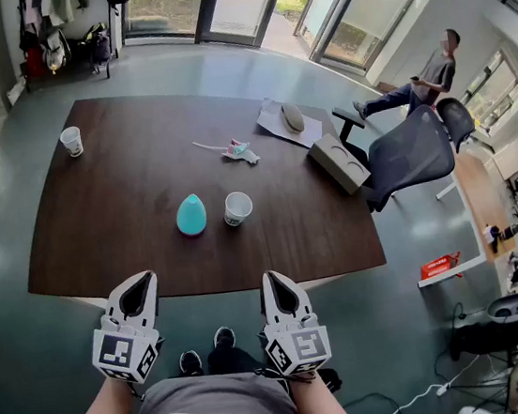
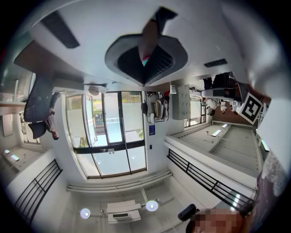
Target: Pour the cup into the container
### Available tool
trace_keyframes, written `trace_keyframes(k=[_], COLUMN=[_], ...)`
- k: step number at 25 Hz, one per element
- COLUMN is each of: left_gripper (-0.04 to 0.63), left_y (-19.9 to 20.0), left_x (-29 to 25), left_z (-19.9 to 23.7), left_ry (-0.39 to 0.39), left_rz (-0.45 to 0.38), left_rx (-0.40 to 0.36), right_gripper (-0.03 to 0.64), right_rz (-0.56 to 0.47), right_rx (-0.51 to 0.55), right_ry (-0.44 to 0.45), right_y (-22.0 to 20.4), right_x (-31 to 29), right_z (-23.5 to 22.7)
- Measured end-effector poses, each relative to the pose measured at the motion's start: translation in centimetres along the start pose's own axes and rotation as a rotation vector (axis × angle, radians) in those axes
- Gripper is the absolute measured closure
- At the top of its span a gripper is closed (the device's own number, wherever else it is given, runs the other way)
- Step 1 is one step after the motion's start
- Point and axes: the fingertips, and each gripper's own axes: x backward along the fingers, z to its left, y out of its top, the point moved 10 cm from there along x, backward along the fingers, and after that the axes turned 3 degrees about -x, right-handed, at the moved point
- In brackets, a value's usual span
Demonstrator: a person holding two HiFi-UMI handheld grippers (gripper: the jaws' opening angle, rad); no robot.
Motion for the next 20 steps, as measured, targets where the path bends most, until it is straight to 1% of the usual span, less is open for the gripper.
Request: trace_keyframes(k=[8,13,17,20], left_gripper=[0.592,0.592,0.592,0.592], left_y=[-0.7,-0.1,0.3,0.8], left_x=[-3.8,-6.3,-9.0,-10.8], left_z=[0.3,0.9,1.1,1.0], left_ry=[0.023,0.061,0.076,0.097], left_rz=[-0.005,-0.008,-0.007,-0.033], left_rx=[-0.015,-0.027,-0.038,-0.040], right_gripper=[0.629,0.629,0.629,0.630], right_rz=[0.000,0.008,0.005,0.007], right_rx=[-0.016,-0.037,-0.044,-0.042], right_ry=[0.017,0.056,0.075,0.095], right_y=[-1.0,-0.7,-0.1,0.5], right_x=[-3.4,-6.6,-9.7,-11.7], right_z=[-2.7,-4.4,-6.3,-7.6])
